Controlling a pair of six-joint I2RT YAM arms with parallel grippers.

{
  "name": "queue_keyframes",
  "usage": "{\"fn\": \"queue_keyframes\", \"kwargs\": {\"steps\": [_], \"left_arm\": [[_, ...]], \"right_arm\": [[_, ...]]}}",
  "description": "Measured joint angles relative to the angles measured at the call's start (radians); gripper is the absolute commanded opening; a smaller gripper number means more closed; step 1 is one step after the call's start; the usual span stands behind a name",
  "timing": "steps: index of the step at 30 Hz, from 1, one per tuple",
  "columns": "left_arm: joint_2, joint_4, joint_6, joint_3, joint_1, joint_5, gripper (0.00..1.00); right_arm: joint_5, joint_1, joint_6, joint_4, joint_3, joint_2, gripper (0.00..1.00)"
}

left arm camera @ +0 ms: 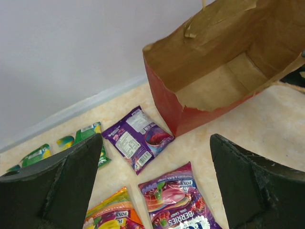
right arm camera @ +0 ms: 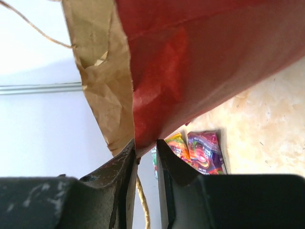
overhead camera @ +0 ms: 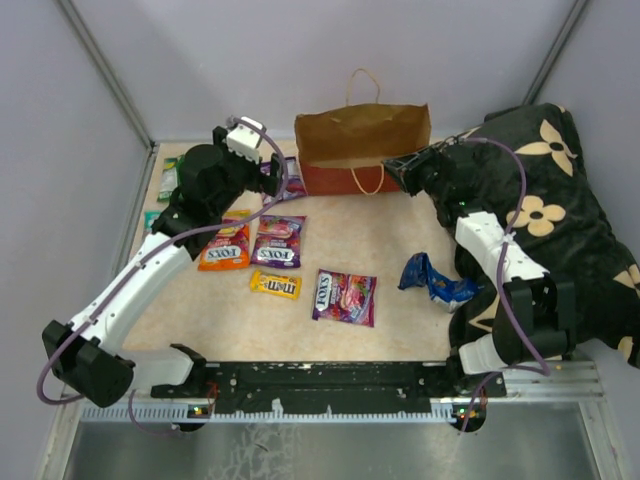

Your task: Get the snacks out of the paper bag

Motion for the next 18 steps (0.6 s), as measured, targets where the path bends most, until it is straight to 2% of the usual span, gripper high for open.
{"fn": "queue_keyframes", "kwargs": {"steps": [3,10,13,15,16,18], "left_arm": [[0.013,0.014,-0.021,-0.026,0.011,0.043,1.0],[0.086,0.033,-0.058,-0.079,0.015,0.132,1.0],[0.1,0.034,-0.066,-0.09,0.015,0.154,1.0],[0.101,0.038,-0.075,-0.096,0.015,0.167,1.0],[0.101,0.049,-0.08,-0.101,0.015,0.174,1.0],[0.1,0.072,-0.088,-0.12,0.015,0.186,1.0]], "right_arm": [[0.011,0.0,0.015,0.01,0.0,0.0,0.26],[0.001,0.0,0.031,0.031,0.041,0.065,0.63],[-0.024,0.0,0.016,0.023,0.094,0.123,0.77],[-0.033,0.0,0.002,0.002,0.117,0.13,0.85],[-0.035,0.0,-0.011,-0.012,0.13,0.13,0.92],[-0.027,0.0,-0.036,-0.039,0.158,0.119,0.99]]}}
